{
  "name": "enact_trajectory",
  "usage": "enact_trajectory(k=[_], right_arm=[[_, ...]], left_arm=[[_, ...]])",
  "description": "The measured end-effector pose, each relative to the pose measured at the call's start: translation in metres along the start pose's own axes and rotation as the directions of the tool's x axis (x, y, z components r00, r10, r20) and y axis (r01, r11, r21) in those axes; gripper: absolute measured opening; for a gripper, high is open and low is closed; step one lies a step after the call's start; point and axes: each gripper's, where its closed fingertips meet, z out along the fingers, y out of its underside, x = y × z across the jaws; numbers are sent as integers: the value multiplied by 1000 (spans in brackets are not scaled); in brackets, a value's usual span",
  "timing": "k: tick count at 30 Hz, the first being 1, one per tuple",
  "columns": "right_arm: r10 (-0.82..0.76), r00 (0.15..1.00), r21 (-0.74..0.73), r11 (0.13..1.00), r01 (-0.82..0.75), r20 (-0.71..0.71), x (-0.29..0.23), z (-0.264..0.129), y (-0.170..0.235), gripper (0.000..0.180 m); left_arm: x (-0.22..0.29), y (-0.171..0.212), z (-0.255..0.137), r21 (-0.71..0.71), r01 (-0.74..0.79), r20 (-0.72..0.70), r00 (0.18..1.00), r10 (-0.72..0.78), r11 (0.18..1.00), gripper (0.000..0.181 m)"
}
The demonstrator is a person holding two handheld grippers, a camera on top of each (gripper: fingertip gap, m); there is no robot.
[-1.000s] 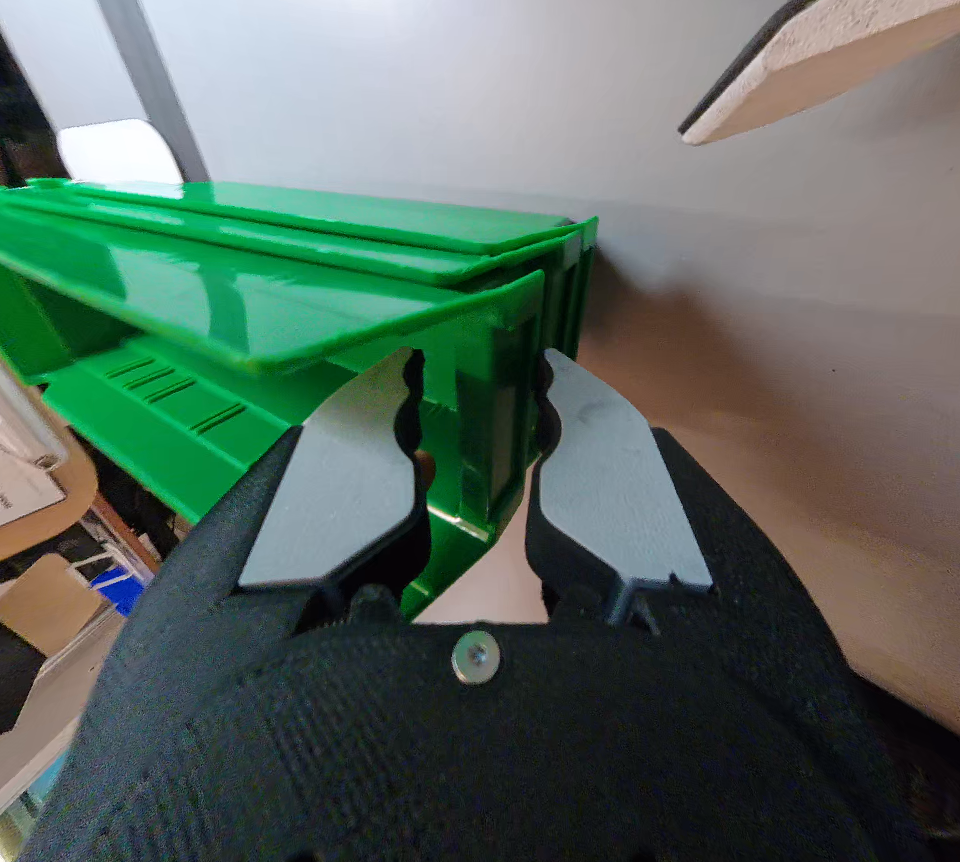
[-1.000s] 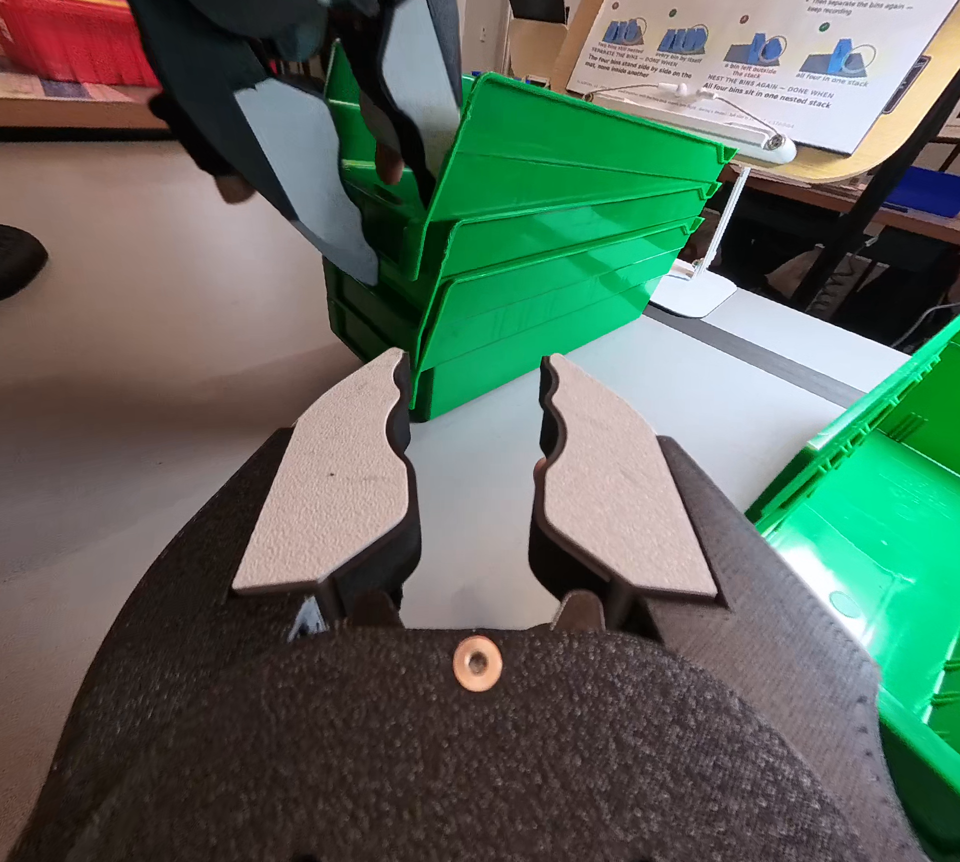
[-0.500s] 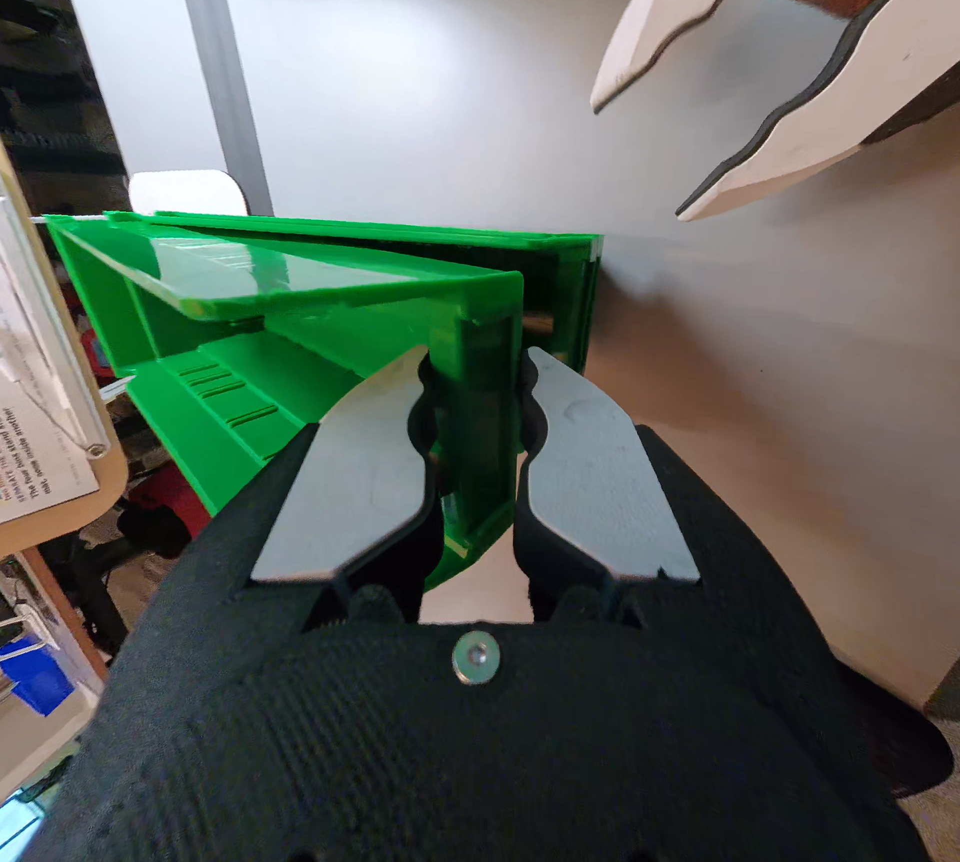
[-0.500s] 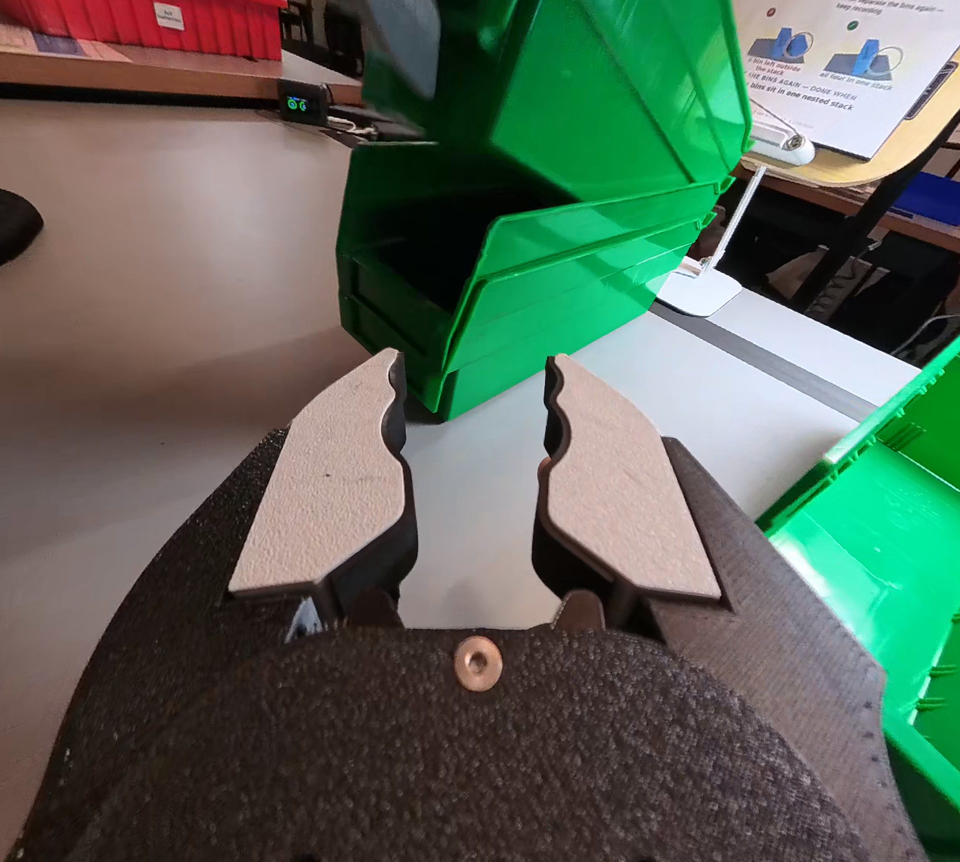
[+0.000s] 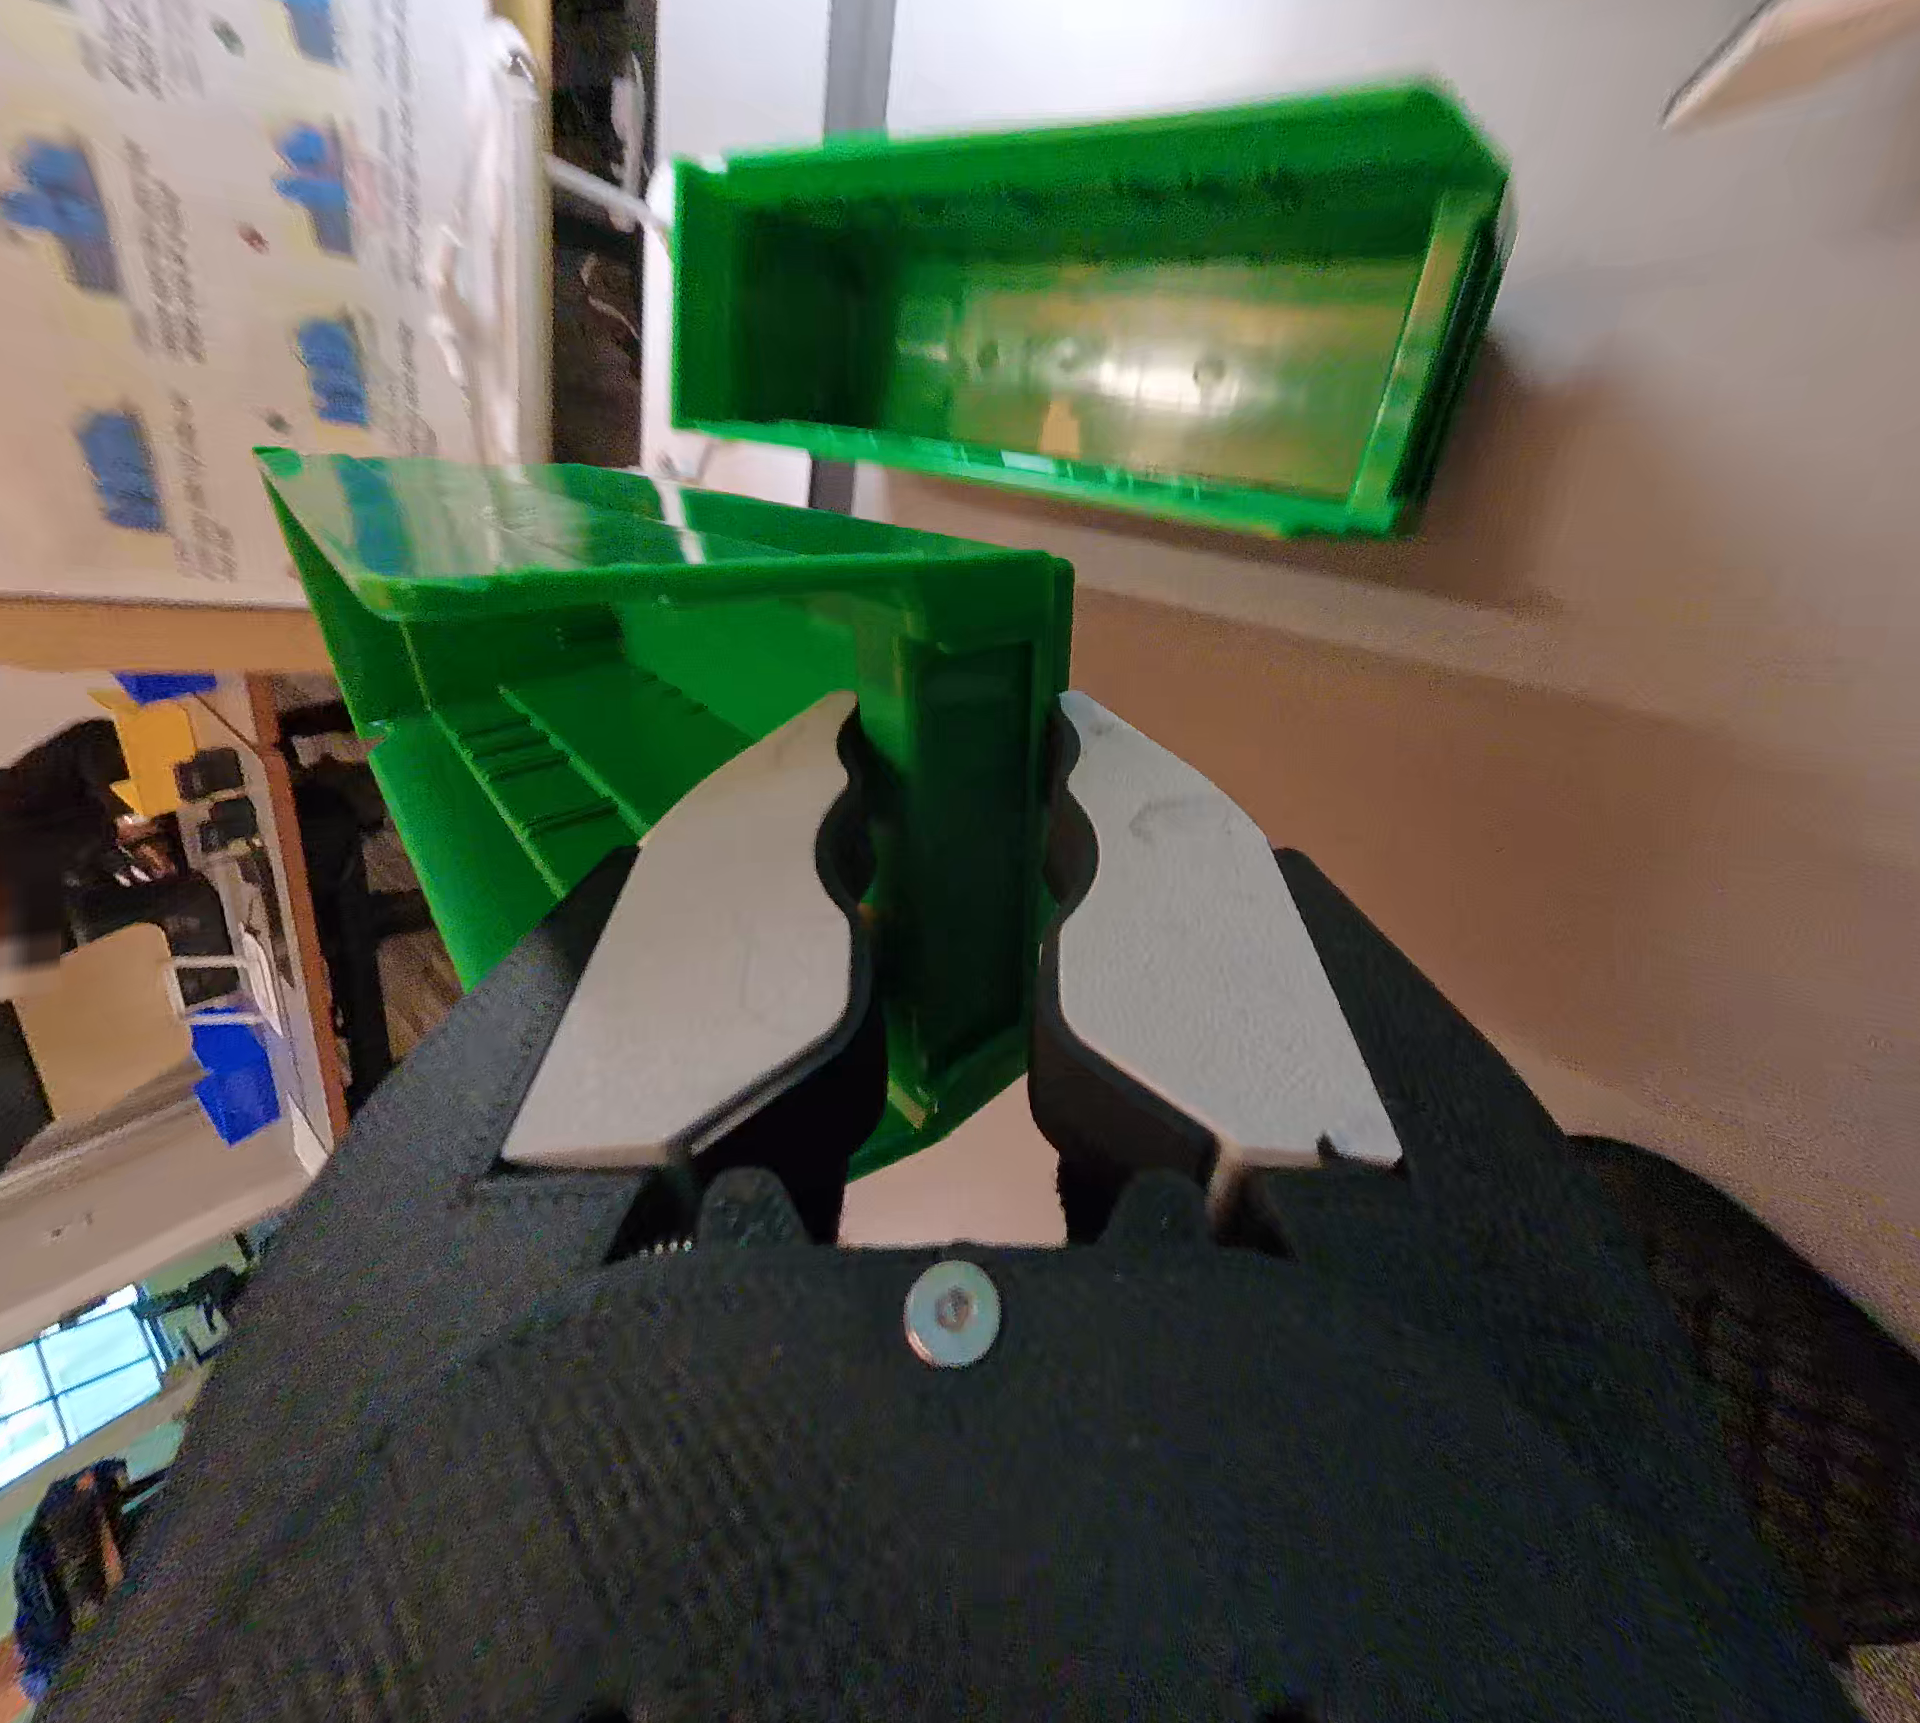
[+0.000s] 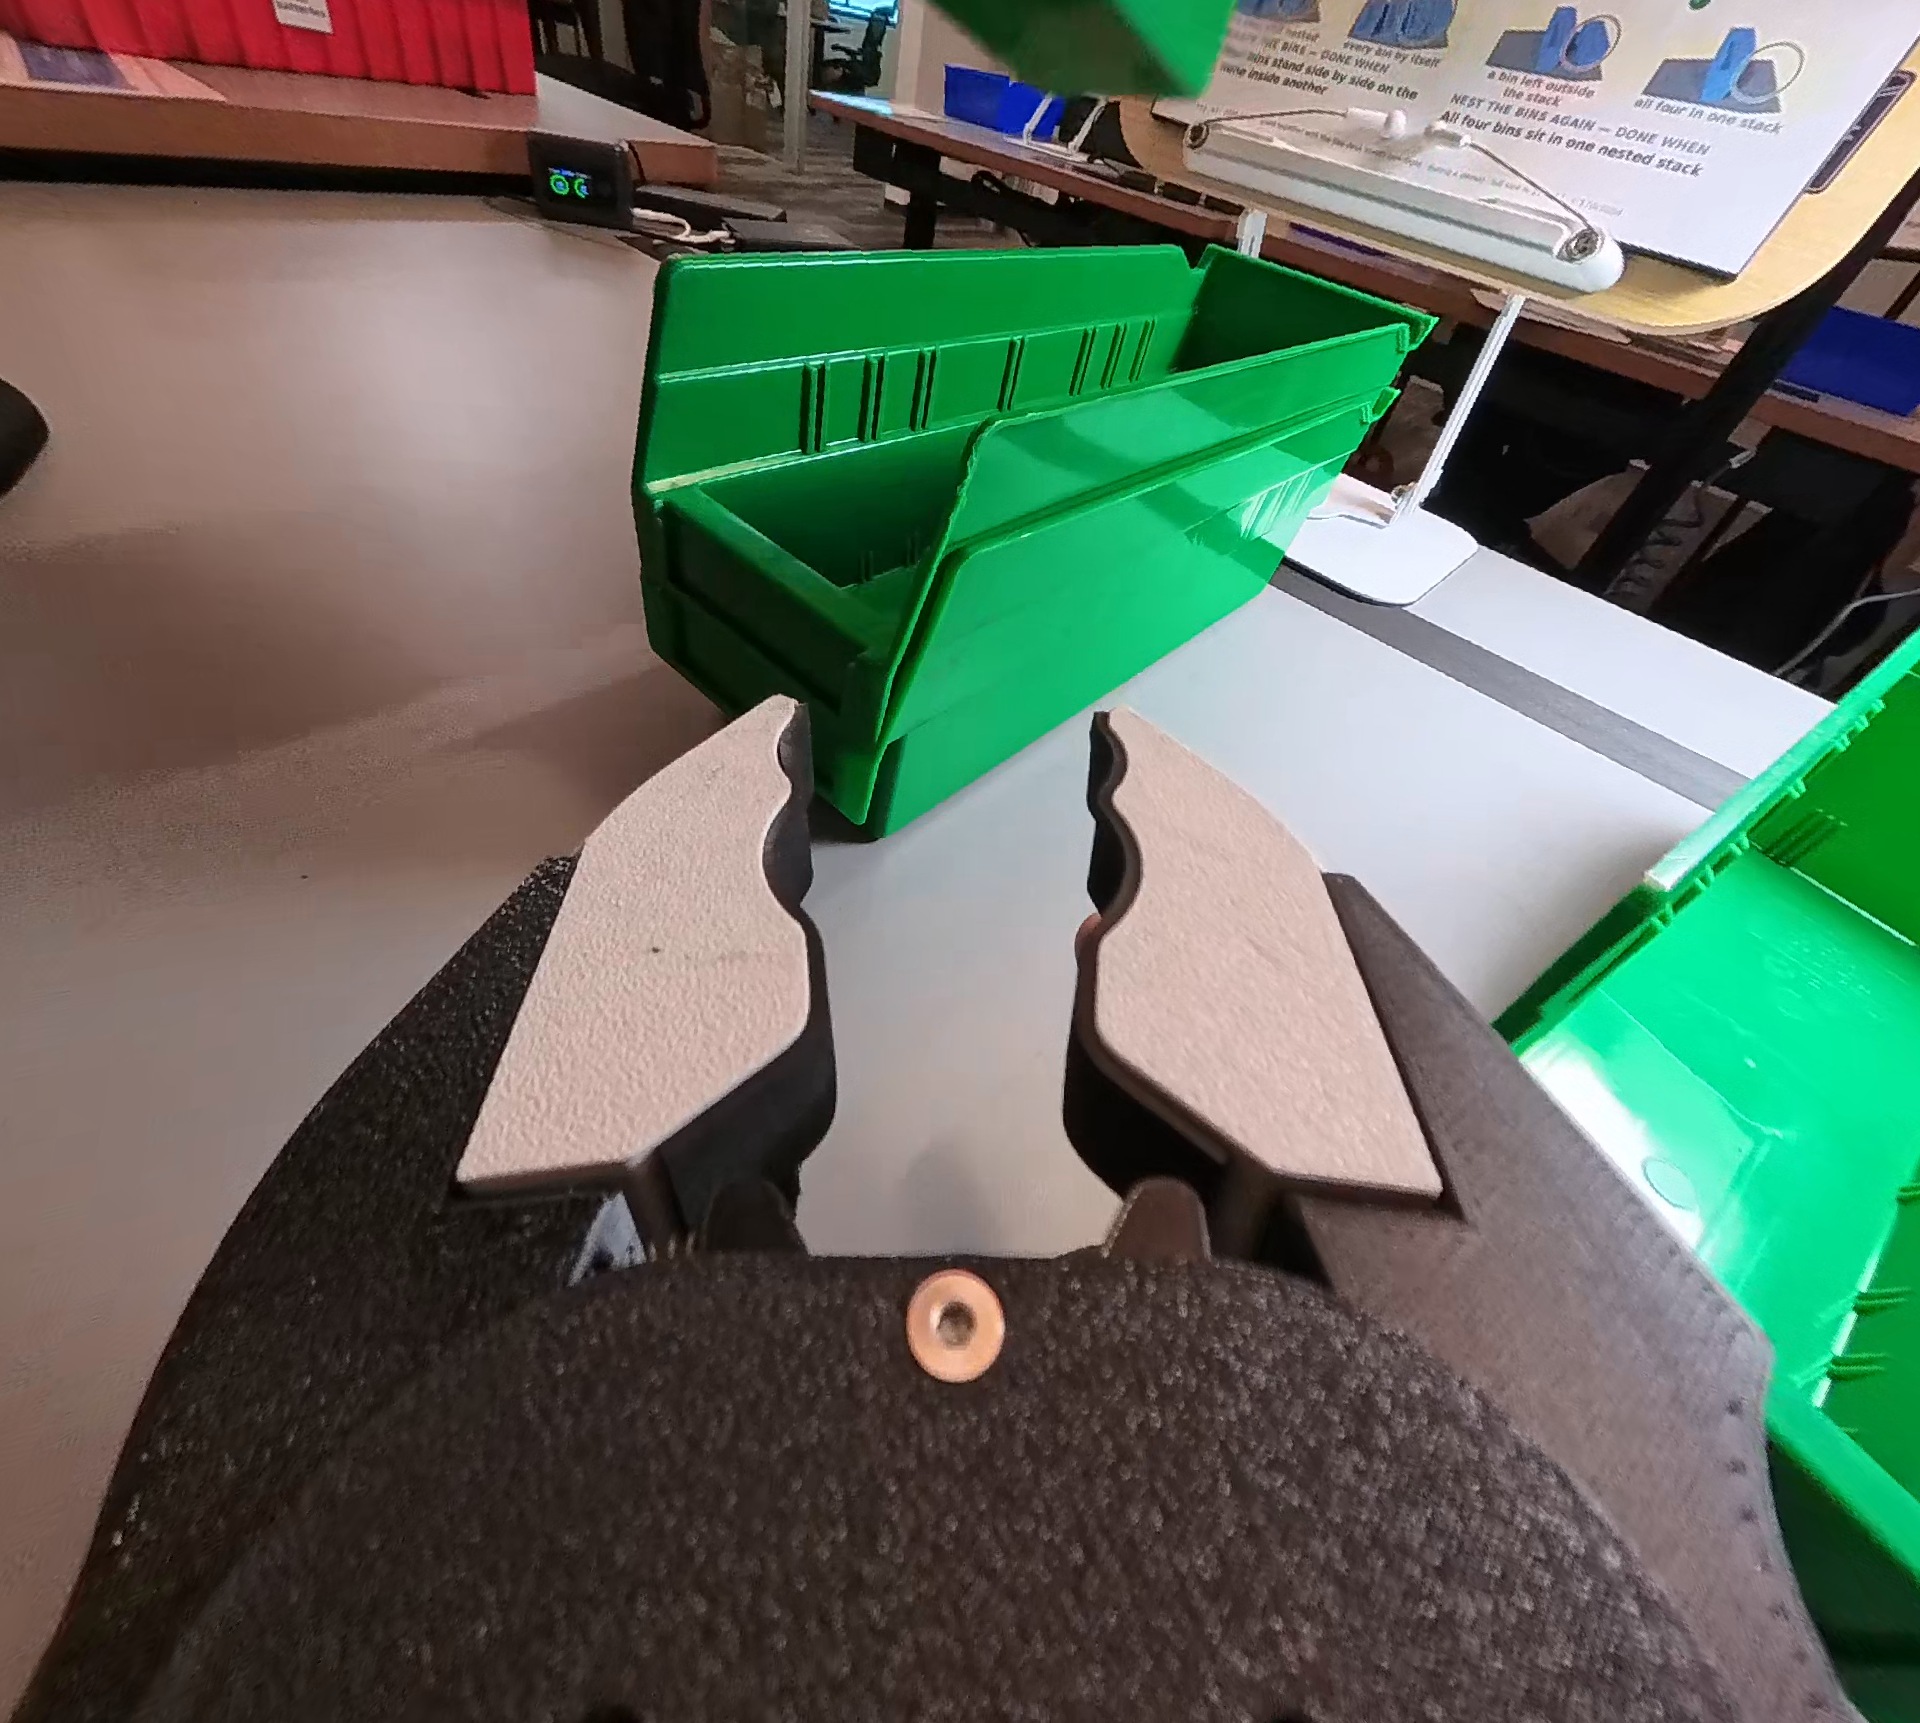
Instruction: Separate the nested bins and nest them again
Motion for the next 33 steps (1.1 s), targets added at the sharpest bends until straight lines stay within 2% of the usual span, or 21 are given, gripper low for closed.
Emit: enact_trajectory(k=[1, 7, 12, 20, 29, 33], right_arm=[[-2, 1000, -1, 1000, 2, -1, 0, 0, 0, 51], [-5, 1000, -27, 1000, 4, -8, 1, 4, 8, 50], [-7, 1000, -43, 999, 7, -20, 2, 6, 11, 50], [-33, 999, -50, 998, 31, -26, 0, 6, 12, 50], [-39, 999, -48, 998, 38, -28, 0, 6, 12, 50], [-53, 998, -50, 997, 51, -30, -1, 6, 12, 50]], left_arm=[[8, 16, 11, -20, 6, -8, 1000, -6, 1000, 31], [61, 88, 90, -21, 64, -49, 997, -65, 998, 31], [79, 106, 128, 61, 43, 51, 998, -46, 997, 31], [83, 112, 153, 163, 58, 122, 989, -78, 985, 30], [85, 130, 170, 106, 106, 108, 987, -118, 989, 30], [91, 139, 163, 37, 131, 81, 988, -134, 991, 30]])
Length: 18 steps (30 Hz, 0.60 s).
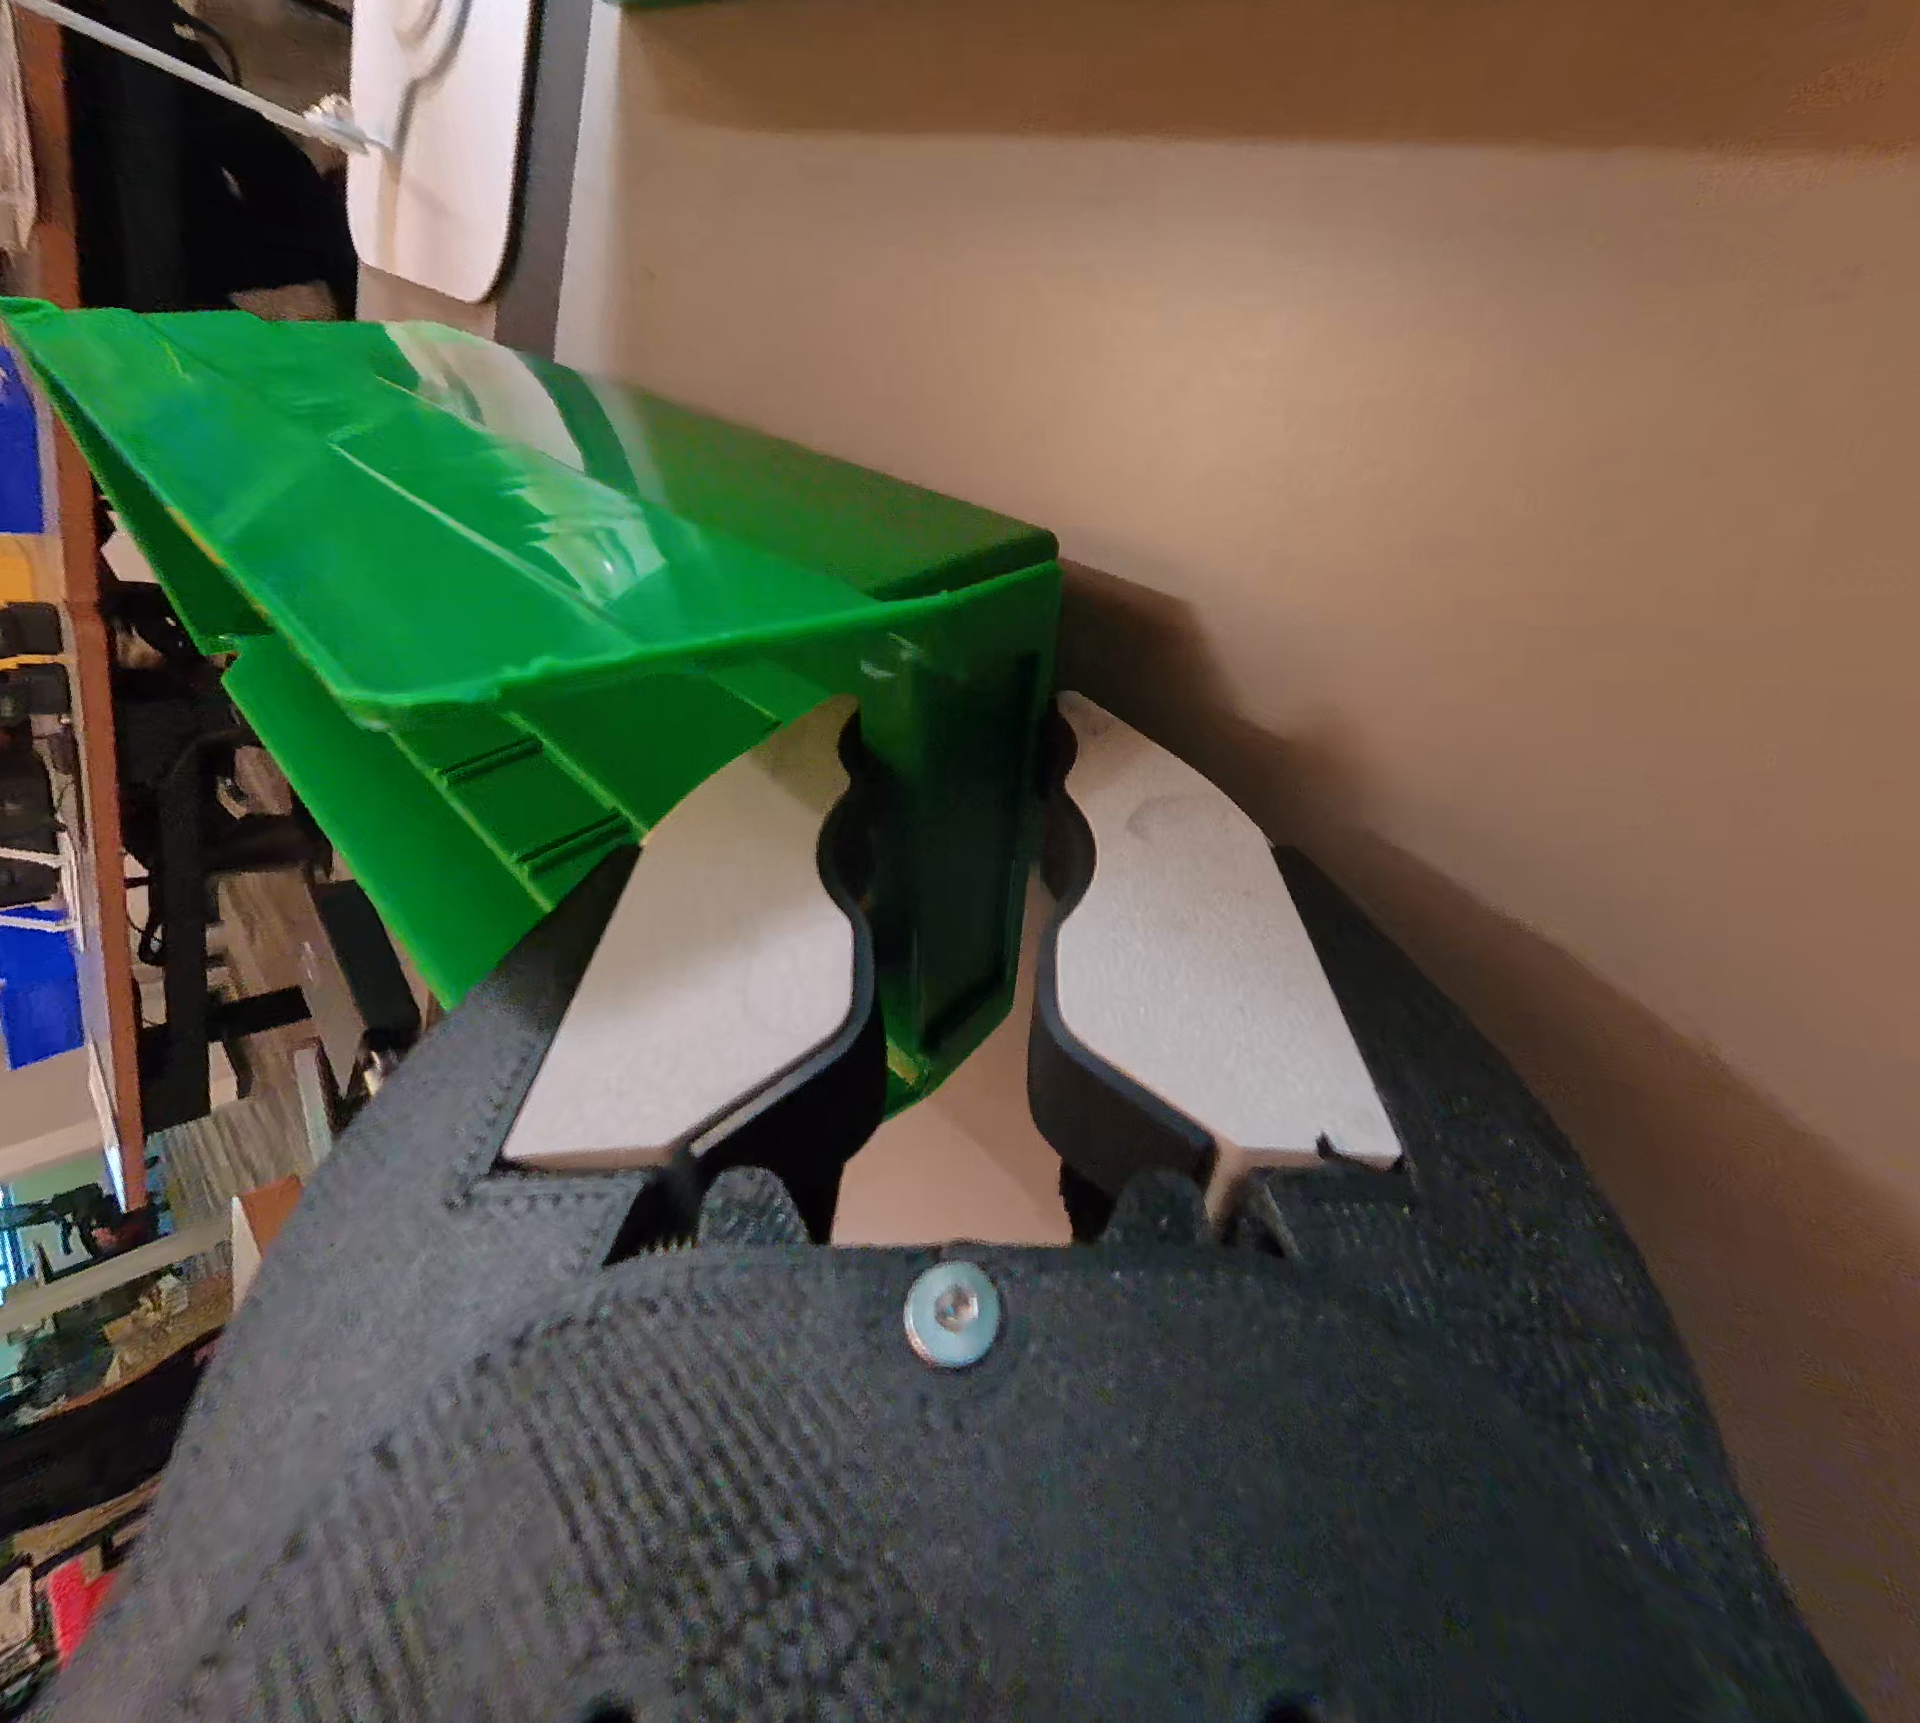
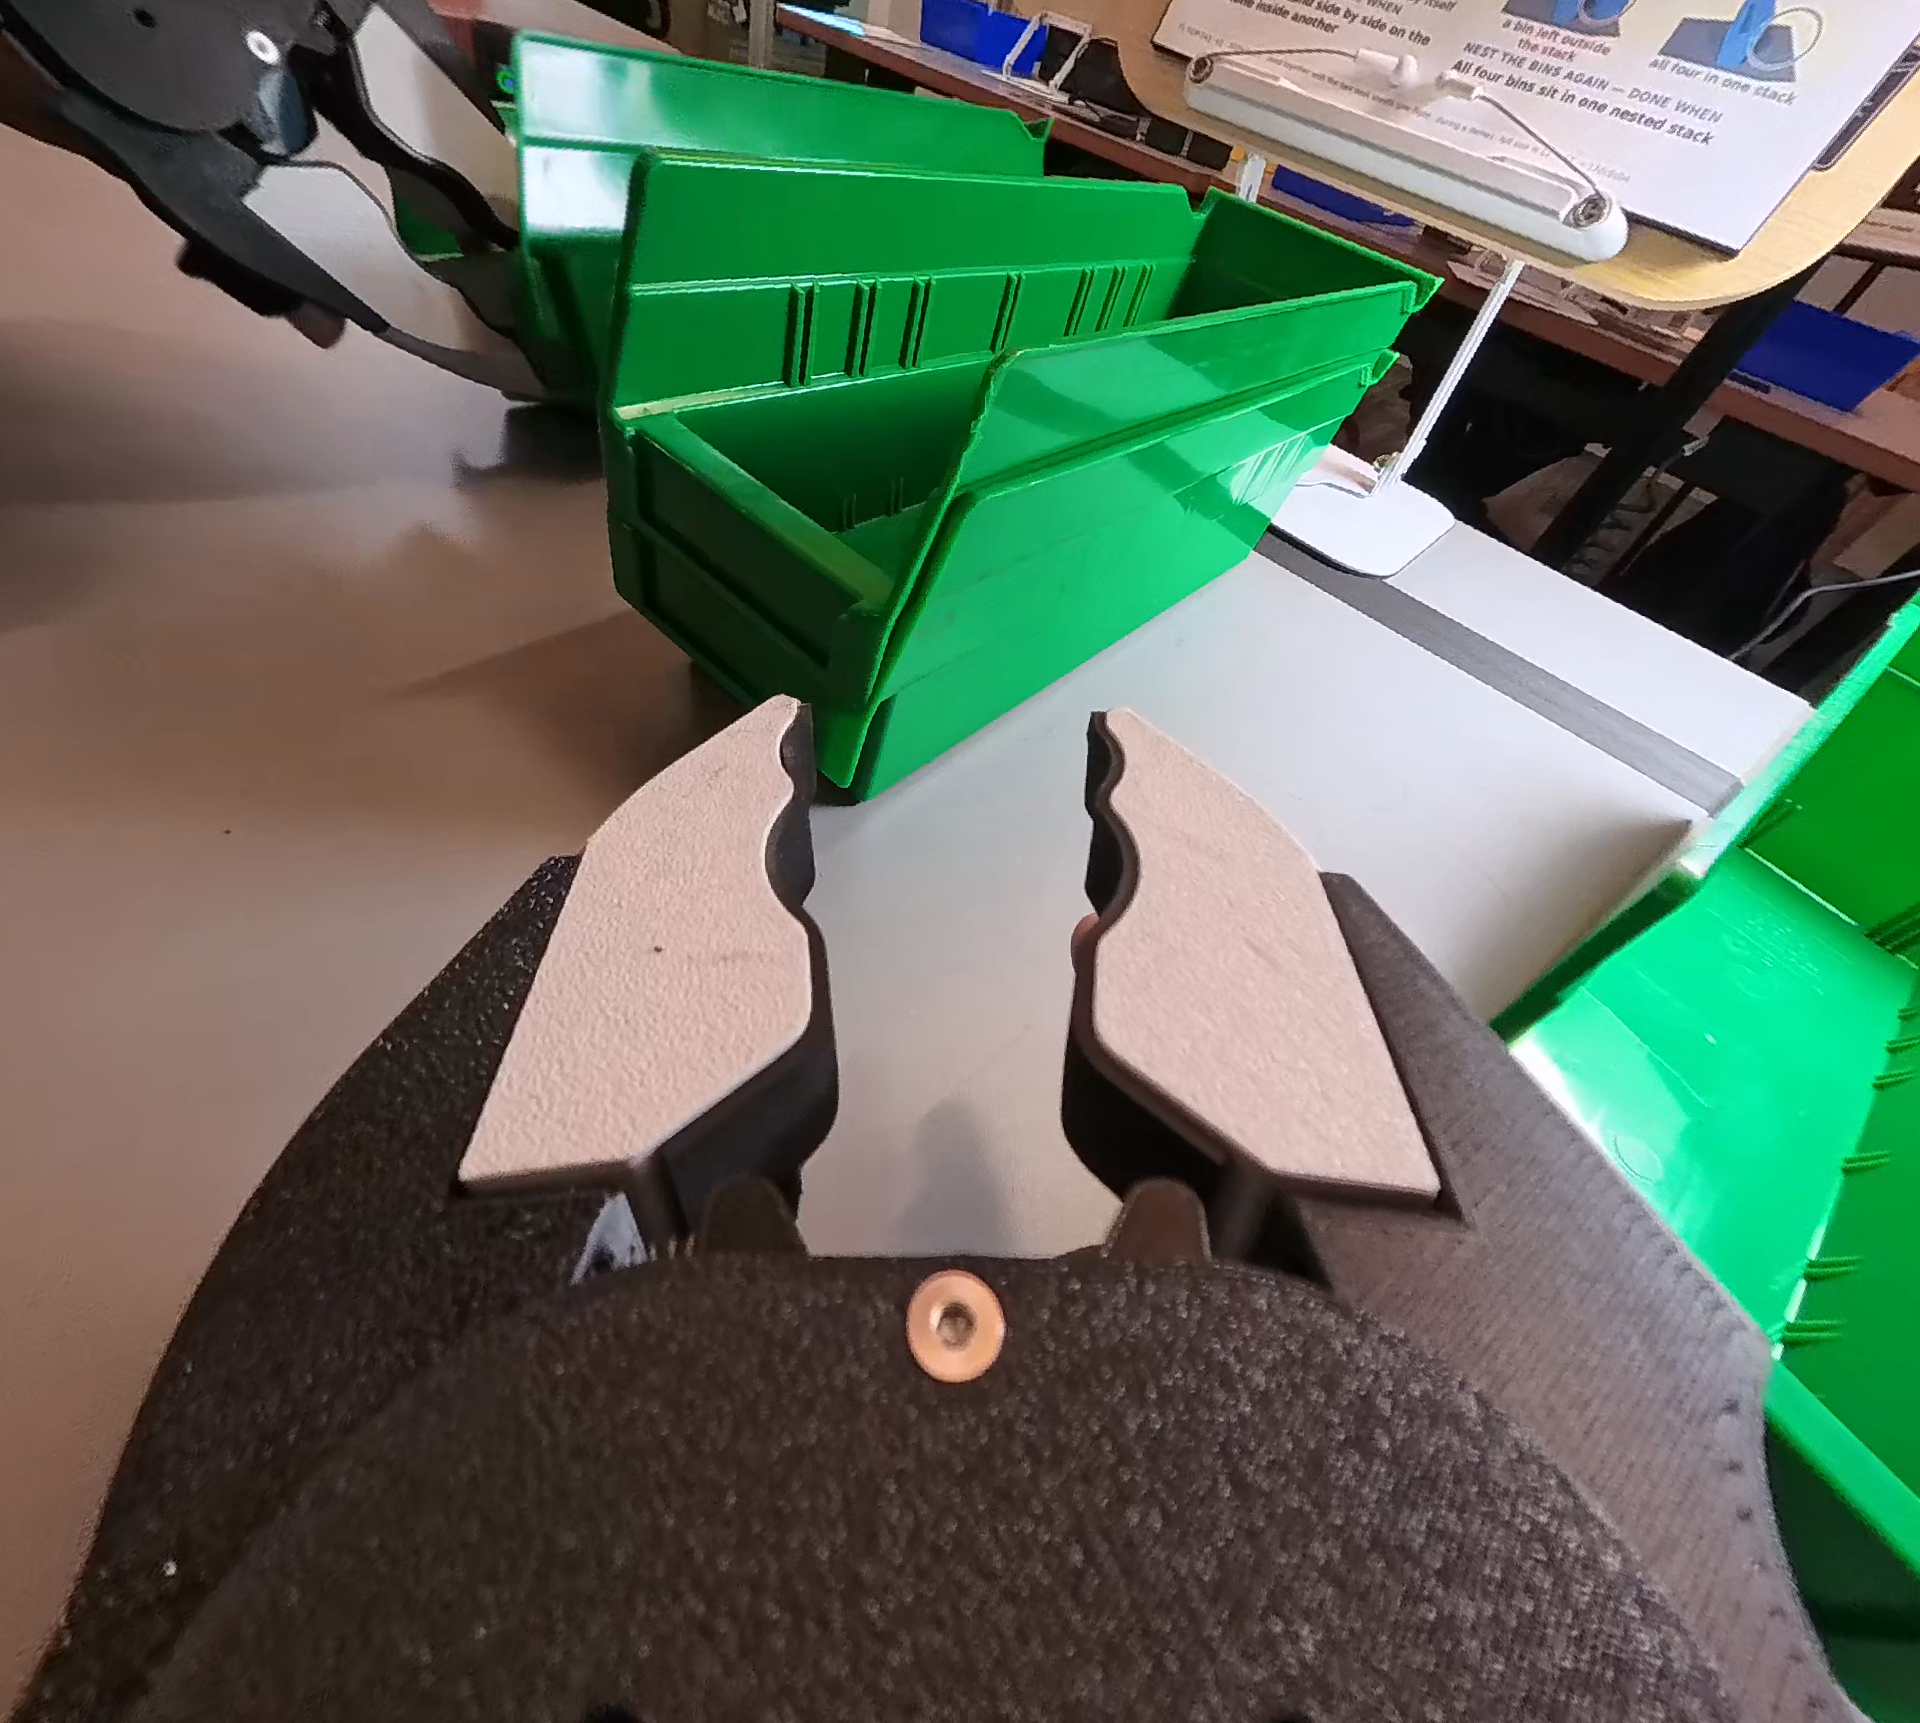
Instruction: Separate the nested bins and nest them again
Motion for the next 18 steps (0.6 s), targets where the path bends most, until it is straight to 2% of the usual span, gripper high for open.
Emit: enact_trajectory(k=[5, 12, 15, 18], right_arm=[[-2, 1000, -3, 1000, 2, 2, -1, 1, 1, 49], [-25, 1000, 14, 1000, 25, -6, -2, -1, -4, 50], [-40, 999, 28, 999, 40, -4, -3, -4, -9, 50], [-109, 994, 34, 993, 109, 3, -7, -6, -17, 50]], left_arm=[[8, 2, -14, -34, -39, 16, 999, 39, 999, 30], [-4, -1, 7, -42, -107, 91, 990, 110, 993, 35], [0, -14, 0, 42, -13, 28, 1000, 12, 999, 49], [3, -41, -28, 217, 73, 14, 997, -78, 973, 46]])
